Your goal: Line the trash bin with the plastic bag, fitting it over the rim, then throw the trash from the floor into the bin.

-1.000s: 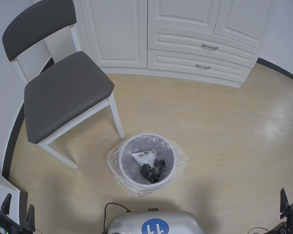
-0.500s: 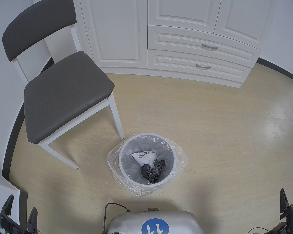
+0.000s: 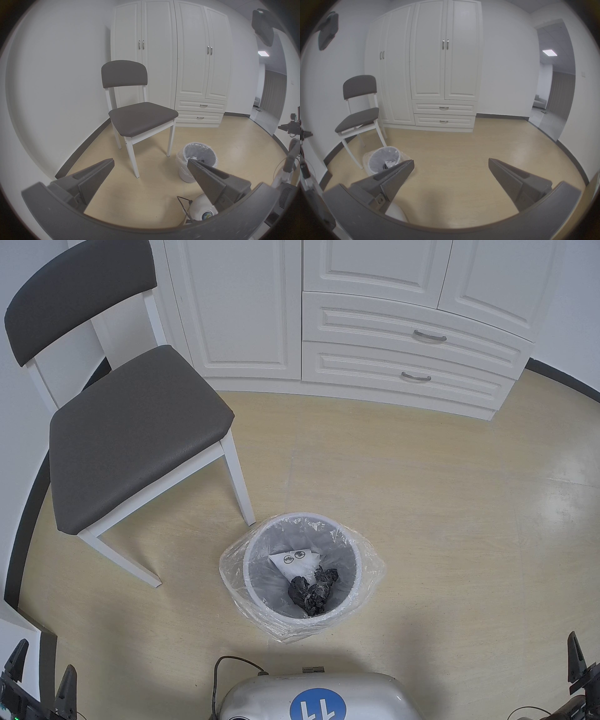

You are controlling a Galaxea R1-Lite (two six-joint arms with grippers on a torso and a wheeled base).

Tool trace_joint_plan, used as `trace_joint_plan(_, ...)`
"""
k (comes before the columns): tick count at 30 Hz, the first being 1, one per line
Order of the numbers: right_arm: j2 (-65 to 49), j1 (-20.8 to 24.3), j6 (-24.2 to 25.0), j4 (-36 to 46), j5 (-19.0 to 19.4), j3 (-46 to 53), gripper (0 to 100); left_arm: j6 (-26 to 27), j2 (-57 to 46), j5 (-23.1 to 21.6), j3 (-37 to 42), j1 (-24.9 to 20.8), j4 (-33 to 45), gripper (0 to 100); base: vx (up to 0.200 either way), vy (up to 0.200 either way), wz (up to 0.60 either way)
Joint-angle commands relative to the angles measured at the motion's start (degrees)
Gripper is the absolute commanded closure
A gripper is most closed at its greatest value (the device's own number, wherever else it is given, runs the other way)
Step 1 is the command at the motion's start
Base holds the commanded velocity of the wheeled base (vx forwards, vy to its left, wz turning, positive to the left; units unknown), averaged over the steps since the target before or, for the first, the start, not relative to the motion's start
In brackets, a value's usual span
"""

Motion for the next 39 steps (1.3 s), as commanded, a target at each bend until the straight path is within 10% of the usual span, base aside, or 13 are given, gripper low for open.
trace_joint_plan(1, -0.8, 0.0, -2.6, 0.0, 1.8, 0.9, 0, 0.1, -0.8, 0.0, 1.0, 0.0, 0.0, 0, 0.000, 0.000, 0.00)
trace_joint_plan(11, -0.8, 0.0, -11.3, 0.2, 11.1, 0.9, 0, -0.4, -0.8, 0.1, 1.0, 0.0, 0.0, 0, 0.000, 0.000, 0.00)
trace_joint_plan(24, -0.8, 0.0, -14.2, 0.0, 11.3, 0.9, 0, -0.5, -0.8, 0.1, 1.0, 0.0, 0.0, 0, 0.000, 0.000, 0.00)
trace_joint_plan(35, -0.8, 0.2, 5.6, 0.9, 6.7, 0.9, 0, -0.5, -0.8, 0.2, 1.0, 0.0, 0.1, 0, 0.000, 0.000, 0.00)
trace_joint_plan(39, -0.8, 0.2, 5.4, 1.0, 3.8, 0.9, 0, -0.5, -0.8, 0.2, 1.0, 0.0, 0.1, 0, 0.000, 0.000, 0.00)
